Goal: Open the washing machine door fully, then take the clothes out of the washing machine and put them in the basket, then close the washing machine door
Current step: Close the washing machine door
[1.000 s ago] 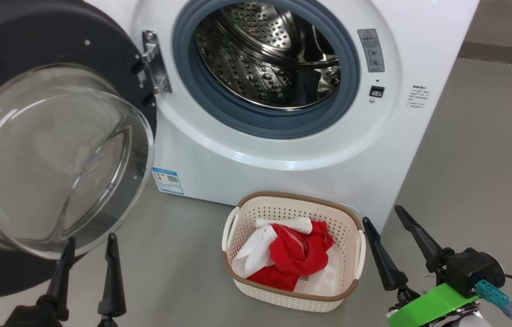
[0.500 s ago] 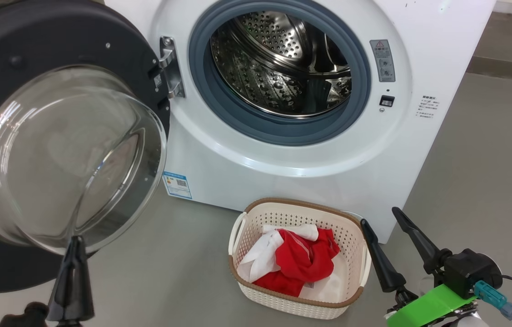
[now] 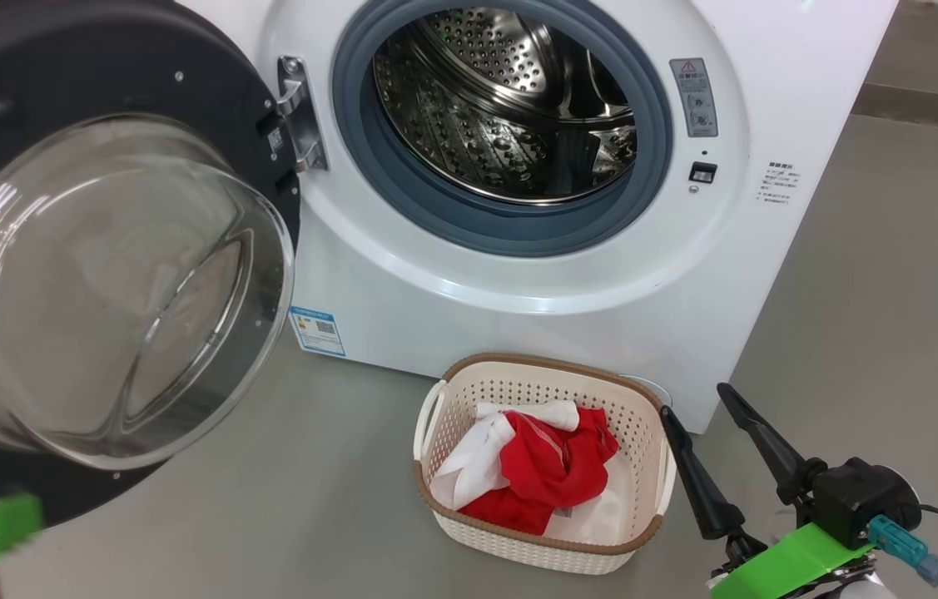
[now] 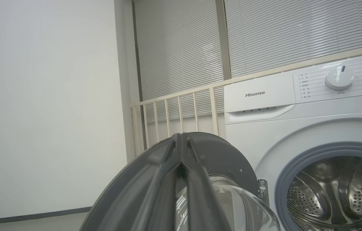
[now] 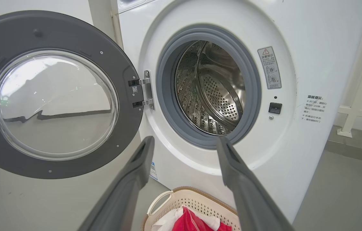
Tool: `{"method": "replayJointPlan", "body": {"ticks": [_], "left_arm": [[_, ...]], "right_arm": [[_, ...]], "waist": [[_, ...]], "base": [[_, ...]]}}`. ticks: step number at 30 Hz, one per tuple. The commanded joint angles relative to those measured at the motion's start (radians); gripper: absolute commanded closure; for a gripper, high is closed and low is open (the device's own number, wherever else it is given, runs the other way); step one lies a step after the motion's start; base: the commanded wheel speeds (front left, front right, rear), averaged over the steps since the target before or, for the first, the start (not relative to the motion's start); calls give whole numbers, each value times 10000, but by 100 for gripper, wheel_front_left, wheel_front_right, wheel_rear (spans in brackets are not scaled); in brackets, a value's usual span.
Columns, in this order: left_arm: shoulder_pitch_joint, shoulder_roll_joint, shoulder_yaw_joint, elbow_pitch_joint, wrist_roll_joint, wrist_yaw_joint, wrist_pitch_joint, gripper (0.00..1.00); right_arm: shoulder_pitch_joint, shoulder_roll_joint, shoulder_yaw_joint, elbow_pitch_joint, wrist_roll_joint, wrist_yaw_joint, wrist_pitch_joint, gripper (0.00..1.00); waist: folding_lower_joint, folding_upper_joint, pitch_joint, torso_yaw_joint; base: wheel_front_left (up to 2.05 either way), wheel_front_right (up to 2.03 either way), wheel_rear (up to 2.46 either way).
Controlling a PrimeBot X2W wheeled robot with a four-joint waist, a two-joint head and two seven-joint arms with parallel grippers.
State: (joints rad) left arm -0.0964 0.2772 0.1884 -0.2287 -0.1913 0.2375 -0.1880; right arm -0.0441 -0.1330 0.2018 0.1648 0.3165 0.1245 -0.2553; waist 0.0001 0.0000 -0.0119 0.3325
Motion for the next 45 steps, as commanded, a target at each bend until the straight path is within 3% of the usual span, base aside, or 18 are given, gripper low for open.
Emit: {"method": "replayJointPlan", "body": {"ticks": [1, 6, 16, 30, 38, 45], "left_arm": [[-662, 460, 691, -183, -169, 111, 10, 100], [-2016, 860, 1785, 869, -1524, 13, 291, 100], [-4456, 1557, 2549, 4203, -3280, -267, 1242, 100], [-7022, 2514, 2935, 8856, -5293, -650, 4272, 100], [-7853, 2775, 3781, 10324, -6680, -843, 5604, 100], [-7945, 2936, 3799, 10869, -7005, -1042, 6370, 100]], "right_arm": [[-220, -170, 161, -221, 50, 62, -65, 0], [-128, -294, 97, -196, 7, 62, -65, 0], [-15, -321, 72, -119, -123, 62, -65, 0], [-124, -504, 210, -106, -100, 62, -65, 0], [-195, -589, 257, -137, -48, 62, -65, 0], [-135, -649, 205, -193, 5, 62, -65, 0]], "waist": [[-1, 0, 9, 0], [-1, 0, 37, 110], [-1, 0, -68, 179], [-1, 0, 164, 36], [-1, 0, 297, -222], [-1, 0, 362, -295]], "base": [[0, 0, 0], [0, 0, 0], [0, 0, 0], [0, 0, 0], [0, 0, 0], [0, 0, 0]]}}
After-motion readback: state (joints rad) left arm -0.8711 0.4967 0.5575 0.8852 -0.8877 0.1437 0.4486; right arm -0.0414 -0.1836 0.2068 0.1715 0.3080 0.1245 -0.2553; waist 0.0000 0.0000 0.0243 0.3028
